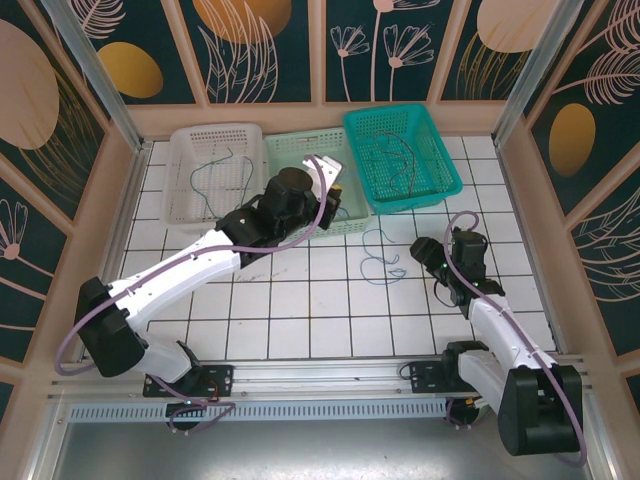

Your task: Untangle the cables

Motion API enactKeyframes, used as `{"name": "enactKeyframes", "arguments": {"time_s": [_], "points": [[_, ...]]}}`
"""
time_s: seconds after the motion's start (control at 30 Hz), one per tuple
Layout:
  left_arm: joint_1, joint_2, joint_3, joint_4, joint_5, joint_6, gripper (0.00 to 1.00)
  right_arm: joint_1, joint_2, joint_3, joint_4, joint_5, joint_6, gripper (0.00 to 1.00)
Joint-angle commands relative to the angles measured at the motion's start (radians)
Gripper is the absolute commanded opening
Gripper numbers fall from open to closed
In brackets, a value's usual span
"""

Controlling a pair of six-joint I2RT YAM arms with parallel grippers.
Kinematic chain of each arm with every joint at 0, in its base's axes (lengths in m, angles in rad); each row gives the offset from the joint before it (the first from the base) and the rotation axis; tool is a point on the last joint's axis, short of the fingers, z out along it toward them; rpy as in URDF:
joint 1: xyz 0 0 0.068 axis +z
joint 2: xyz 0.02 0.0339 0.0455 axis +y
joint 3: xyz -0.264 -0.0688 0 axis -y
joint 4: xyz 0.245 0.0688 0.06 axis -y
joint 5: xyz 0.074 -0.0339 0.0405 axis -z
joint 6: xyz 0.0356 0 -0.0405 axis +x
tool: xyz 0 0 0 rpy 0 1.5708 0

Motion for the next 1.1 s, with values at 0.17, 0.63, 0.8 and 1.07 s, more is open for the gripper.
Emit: {"name": "enactKeyframes", "arguments": {"time_s": [0.17,0.63,0.8,1.07], "points": [[0.101,0.096,0.016,0.000,-0.177,-0.010,0.00,0.017,0.007,0.010,0.011,-0.040,-0.025,0.66],[0.310,0.333,0.127,-0.020,-0.016,-0.158,0.72,0.064,0.029,0.013,-0.001,-0.055,-0.062,0.66],[0.290,0.283,0.042,0.049,0.106,-0.177,0.98,0.082,0.057,0.038,-0.031,-0.033,-0.112,0.65],[0.203,0.118,-0.098,0.135,0.197,-0.074,0.99,0.092,0.132,0.053,-0.037,-0.009,-0.099,0.63]]}}
